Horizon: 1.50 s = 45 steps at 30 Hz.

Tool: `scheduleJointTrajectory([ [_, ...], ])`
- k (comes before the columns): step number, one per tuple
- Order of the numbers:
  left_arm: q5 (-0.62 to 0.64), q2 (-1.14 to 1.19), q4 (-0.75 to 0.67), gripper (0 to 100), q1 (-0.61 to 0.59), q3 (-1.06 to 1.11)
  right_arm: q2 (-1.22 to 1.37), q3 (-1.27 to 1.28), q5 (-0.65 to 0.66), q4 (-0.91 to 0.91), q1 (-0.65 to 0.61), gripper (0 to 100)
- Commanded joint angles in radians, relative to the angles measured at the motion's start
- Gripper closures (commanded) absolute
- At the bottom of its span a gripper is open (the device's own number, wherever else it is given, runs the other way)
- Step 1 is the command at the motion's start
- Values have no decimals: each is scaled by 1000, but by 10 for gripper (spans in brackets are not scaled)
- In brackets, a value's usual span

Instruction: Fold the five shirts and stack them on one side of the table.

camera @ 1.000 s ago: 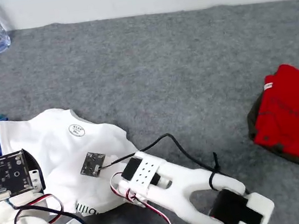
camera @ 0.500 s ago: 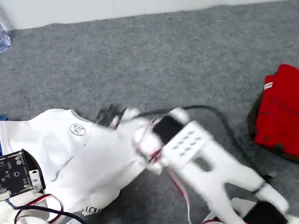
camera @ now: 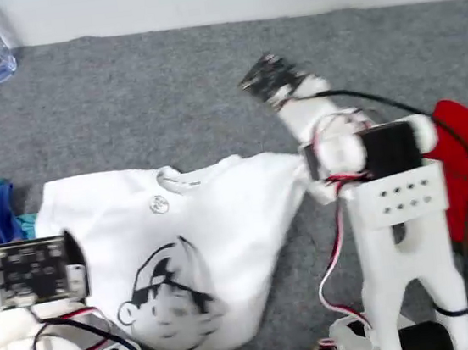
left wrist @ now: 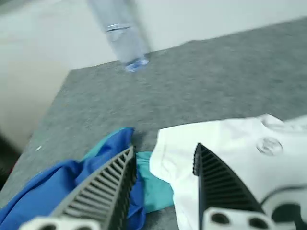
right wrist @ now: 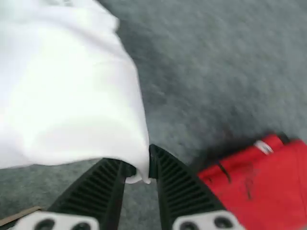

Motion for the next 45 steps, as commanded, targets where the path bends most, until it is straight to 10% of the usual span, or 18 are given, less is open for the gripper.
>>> scheduleJointTrajectory([
  [1, -54, 6, 51, 811, 169, -30, -31, -55, 25, 19, 134, 991],
  [19, -127, 703, 100, 787, 594, -85, 74, -49, 75, -30, 460, 991],
  [34, -385, 1188, 126, 712, 605, -79, 84, -49, 80, -13, 470, 991],
  [45, -327, 1407, -167, 713, 523, -85, 76, -49, 80, 2, 467, 991],
])
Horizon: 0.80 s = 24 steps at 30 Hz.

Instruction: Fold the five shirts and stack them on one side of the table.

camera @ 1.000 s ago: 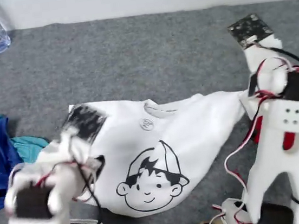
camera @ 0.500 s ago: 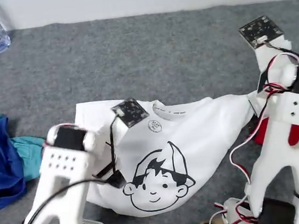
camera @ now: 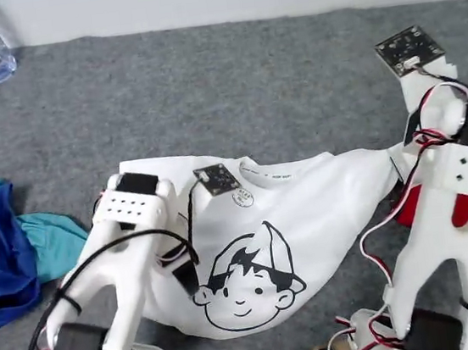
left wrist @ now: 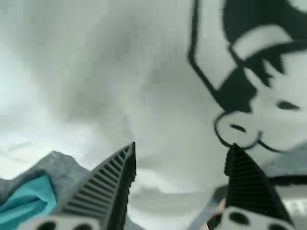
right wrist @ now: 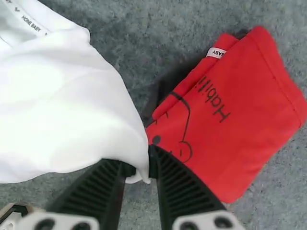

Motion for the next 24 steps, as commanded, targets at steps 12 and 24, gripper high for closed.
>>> scheduleJointTrajectory([
  [12, -118, 204, -164, 980, -57, -33, -10, -44, 11, 28, 5, 991],
  [24, 14, 126, -169, 989, -103, -260, -10, -44, 11, 28, 5, 991],
])
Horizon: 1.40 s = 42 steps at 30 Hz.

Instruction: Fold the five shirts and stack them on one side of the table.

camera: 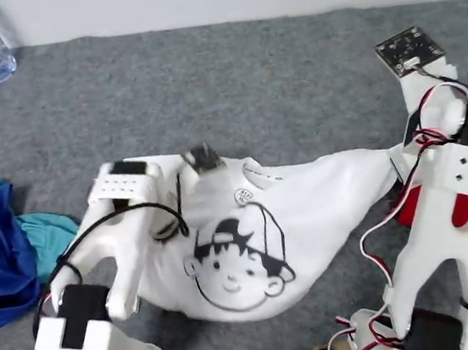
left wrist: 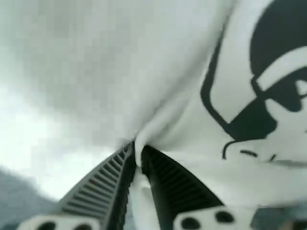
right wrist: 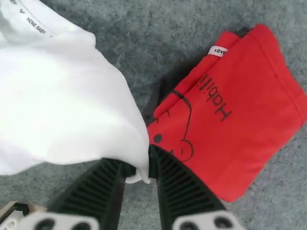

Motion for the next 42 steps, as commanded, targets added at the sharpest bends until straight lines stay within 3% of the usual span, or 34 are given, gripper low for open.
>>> scheduleJointTrajectory([
  [1, 81, -72, -17, 989, -12, -142, -10, -44, 11, 19, -1, 991],
  [12, 273, 147, -153, 987, 8, -575, 1, -44, 0, 24, -81, 990],
  [18, 368, 330, -155, 983, 5, -843, 2, -44, -40, -82, -73, 990],
  [21, 430, 344, -91, 934, -2, -938, 2, -44, -40, -127, -71, 990],
  [26, 511, 276, 115, 762, -2, -1082, 24, -46, -78, -209, -21, 990],
  [34, 482, 112, 324, 754, 6, -1211, -4, -52, -97, -216, -18, 991],
  [39, 434, -9, 456, 758, -17, -1219, -180, -55, -141, -219, -130, 991],
  [42, 428, -91, 462, 758, -66, -1190, -277, -89, -184, -226, -254, 991],
])
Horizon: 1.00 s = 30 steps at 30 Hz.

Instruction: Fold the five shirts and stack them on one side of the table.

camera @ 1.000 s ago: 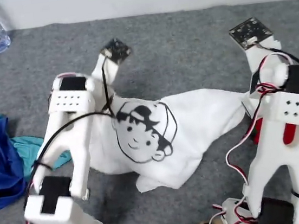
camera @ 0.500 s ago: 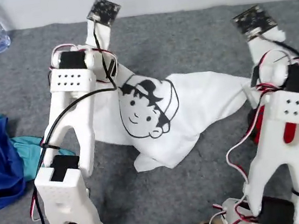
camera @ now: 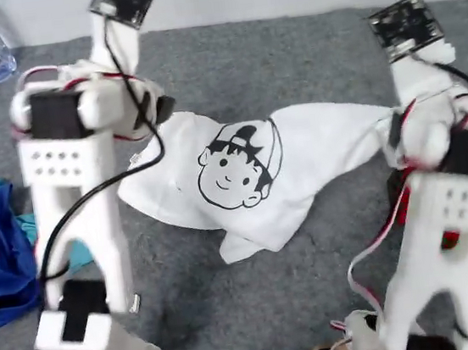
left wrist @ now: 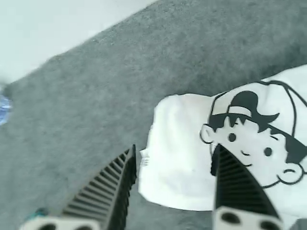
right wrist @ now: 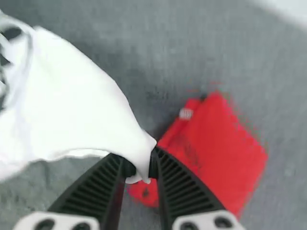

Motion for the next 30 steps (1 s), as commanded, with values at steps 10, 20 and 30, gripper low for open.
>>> scheduleJointTrajectory([
  [10, -66, -295, 26, 758, -178, 208, -157, -333, -164, -147, -463, 991],
  [20, -74, -440, 21, 758, -203, 328, -107, -342, -204, -298, -615, 991],
  [30, -75, -466, -58, 758, -209, 489, -41, -253, -196, -268, -611, 991],
])
